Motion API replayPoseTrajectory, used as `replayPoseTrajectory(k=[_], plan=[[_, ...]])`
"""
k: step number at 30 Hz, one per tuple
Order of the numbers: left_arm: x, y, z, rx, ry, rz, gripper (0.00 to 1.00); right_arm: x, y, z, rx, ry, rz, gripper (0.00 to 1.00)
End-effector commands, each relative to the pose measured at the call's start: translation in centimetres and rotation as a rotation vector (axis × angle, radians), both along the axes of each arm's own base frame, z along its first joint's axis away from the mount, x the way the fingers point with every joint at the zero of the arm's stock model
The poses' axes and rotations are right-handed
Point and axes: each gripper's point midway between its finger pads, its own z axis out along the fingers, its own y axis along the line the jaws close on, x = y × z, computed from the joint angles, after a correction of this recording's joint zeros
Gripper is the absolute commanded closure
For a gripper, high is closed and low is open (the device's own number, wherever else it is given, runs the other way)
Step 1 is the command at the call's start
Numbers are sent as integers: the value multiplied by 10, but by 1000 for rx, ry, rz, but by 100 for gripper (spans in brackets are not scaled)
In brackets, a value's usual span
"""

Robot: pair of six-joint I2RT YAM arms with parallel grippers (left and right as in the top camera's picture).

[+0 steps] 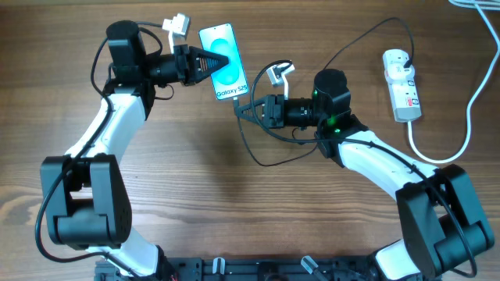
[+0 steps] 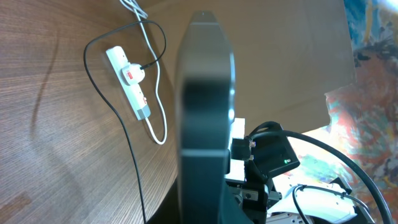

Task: Plug charger to phone and switch on socket

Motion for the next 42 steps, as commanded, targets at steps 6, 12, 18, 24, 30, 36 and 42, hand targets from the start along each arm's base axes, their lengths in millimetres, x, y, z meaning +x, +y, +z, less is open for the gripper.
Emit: replayPoseTrajectory(k=[6,12,18,24,30,36,42], plan=[[-5,-7,10,-7,-26,-32,96,5,2,-3,-2,6,-20,96],[-9,-14,11,-8,-26,-52,96,6,2,-3,-5,0,-29,96],[-25,-14,16,-42,-33,-149,96,7,1,-4,-19,-116,-21,96],[-35,-14,18,-60,-49,-202,96,15,-16,-2,-11,-136,-22,95],[-36,-14,15,-61,-39,-202,96,19,-19,3,3,-134,-41,96],[-27,-14,11,-41,-38,-150,96,8,-13,3,11,-112,10,84],[-9,-13,5,-1,-34,-44,96,-3,-10,-8,-11,-34,51,75]])
